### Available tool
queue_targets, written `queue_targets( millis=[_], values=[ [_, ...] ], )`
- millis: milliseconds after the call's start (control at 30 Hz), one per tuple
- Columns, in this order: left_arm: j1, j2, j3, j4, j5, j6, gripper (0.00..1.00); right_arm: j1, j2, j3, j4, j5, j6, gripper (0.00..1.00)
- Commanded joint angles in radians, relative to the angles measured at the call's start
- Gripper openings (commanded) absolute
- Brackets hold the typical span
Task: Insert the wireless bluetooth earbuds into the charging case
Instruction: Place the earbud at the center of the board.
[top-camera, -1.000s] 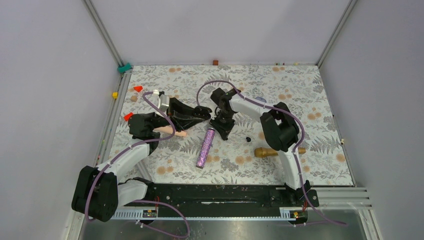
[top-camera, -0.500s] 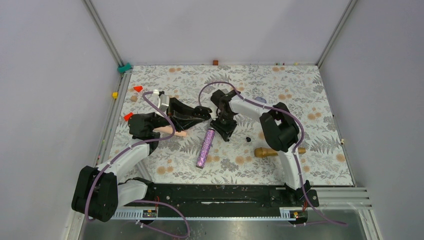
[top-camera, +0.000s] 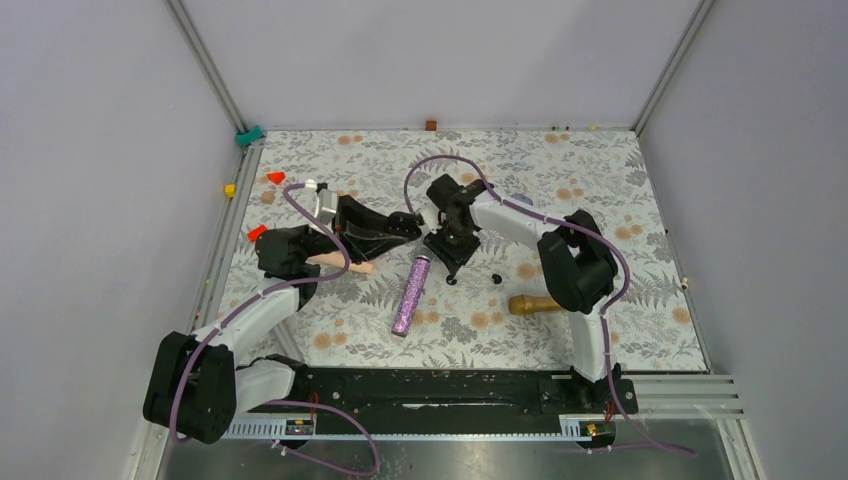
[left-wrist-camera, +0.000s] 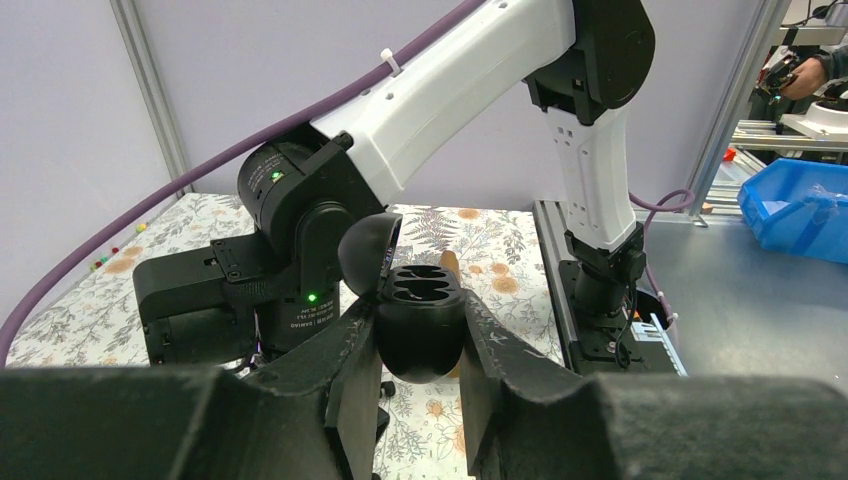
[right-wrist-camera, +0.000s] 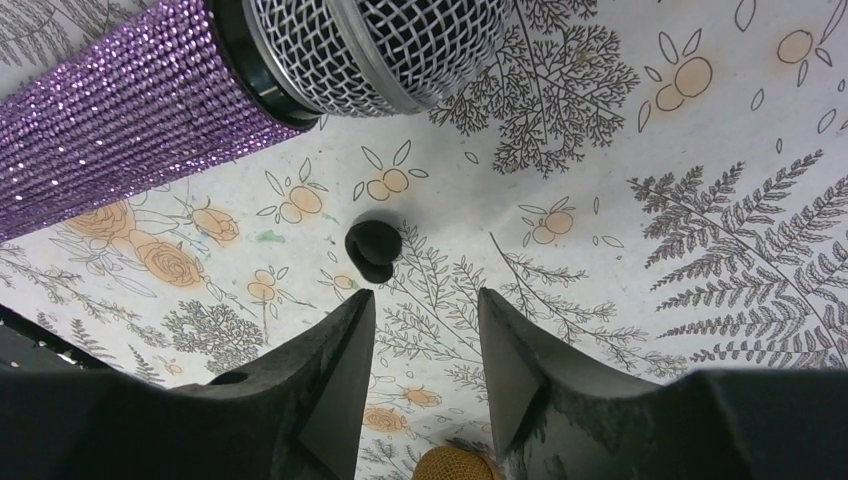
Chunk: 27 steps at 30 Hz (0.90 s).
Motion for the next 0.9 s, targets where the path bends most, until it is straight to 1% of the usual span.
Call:
queue_targets(
  millis=[0, 100, 233, 333, 433, 567, 867],
  values=[
    [0.004, -0.013, 0.031, 0.065, 0.02, -0.008, 0.0, 0.012, -0.011, -0.001, 0.015, -0.026, 0.036, 0.5],
    [0.004, -0.013, 0.032, 0.064, 0.021, -0.009, 0.0, 0.016, -0.012, -0.005, 0.016, -0.074, 0.036, 0.5],
    [0.004, -0.012, 0.031, 0.064, 0.022, -0.008, 0.0, 0.042, -0.061, -0.033, 0.045, -0.115, 0.035, 0.5],
    [0.005, -0.012, 0.032, 0.064, 0.02, -0.008, 0.0, 0.073, -0.082, -0.044, 0.053, -0.096, 0.036, 0.5],
    [0.004, -0.014, 0.032, 0.064, 0.022, -0.008, 0.0, 0.087, -0.067, -0.043, 0.051, -0.067, 0.052, 0.5],
    [0.005, -0.021, 0.03, 0.061, 0.023, -0.005, 0.0, 0.091, -0.046, -0.047, 0.05, -0.07, 0.06, 0.5],
    [0.004, -0.023, 0.028, 0.061, 0.025, 0.0, 0.0, 0.092, -0.02, -0.04, 0.05, -0.021, 0.052, 0.5]
  ],
)
